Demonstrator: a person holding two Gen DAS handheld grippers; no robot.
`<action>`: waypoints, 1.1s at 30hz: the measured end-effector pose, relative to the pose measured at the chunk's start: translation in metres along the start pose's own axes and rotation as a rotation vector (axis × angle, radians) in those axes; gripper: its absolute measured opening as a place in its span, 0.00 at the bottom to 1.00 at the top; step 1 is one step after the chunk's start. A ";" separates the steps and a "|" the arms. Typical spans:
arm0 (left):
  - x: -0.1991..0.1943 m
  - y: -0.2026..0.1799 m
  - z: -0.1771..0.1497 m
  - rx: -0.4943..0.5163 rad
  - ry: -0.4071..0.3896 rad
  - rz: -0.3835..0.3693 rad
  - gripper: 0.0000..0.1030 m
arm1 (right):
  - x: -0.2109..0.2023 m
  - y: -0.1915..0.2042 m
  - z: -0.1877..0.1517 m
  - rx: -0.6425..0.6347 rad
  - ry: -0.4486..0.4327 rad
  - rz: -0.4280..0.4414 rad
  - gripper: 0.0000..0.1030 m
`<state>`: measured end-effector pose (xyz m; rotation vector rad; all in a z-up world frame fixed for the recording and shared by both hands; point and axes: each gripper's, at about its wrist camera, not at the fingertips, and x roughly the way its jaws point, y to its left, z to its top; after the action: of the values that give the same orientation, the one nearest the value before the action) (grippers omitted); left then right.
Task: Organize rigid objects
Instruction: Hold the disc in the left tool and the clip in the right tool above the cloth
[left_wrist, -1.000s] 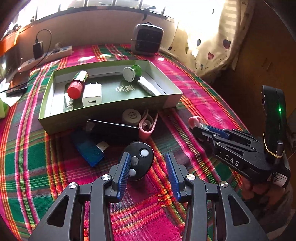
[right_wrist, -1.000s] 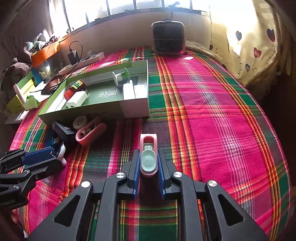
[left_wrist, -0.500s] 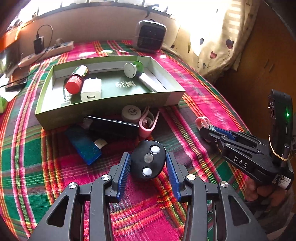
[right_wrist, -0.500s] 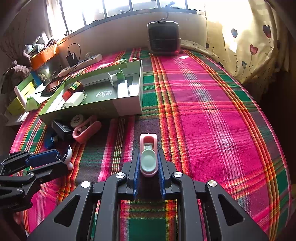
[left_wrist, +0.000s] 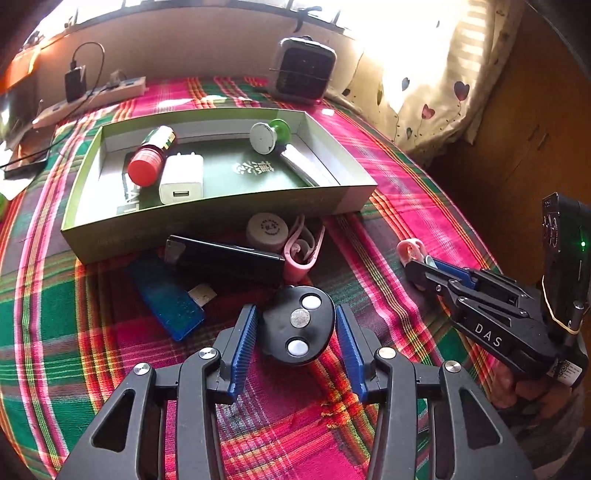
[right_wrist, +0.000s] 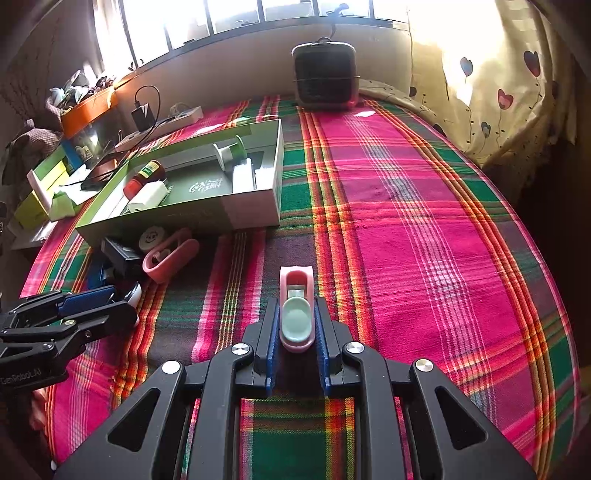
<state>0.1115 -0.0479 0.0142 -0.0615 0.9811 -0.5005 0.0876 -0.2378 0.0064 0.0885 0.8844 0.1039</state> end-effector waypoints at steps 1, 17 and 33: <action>0.001 0.000 0.001 0.002 0.000 0.001 0.41 | 0.000 0.001 0.000 -0.001 0.000 -0.001 0.18; 0.001 -0.004 -0.002 0.025 -0.016 0.036 0.40 | 0.001 0.003 0.000 -0.012 0.000 -0.016 0.18; -0.002 0.000 -0.002 0.007 -0.025 0.030 0.39 | 0.001 0.003 0.000 -0.012 0.000 -0.016 0.18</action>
<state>0.1092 -0.0470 0.0145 -0.0465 0.9548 -0.4745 0.0880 -0.2343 0.0062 0.0708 0.8840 0.0942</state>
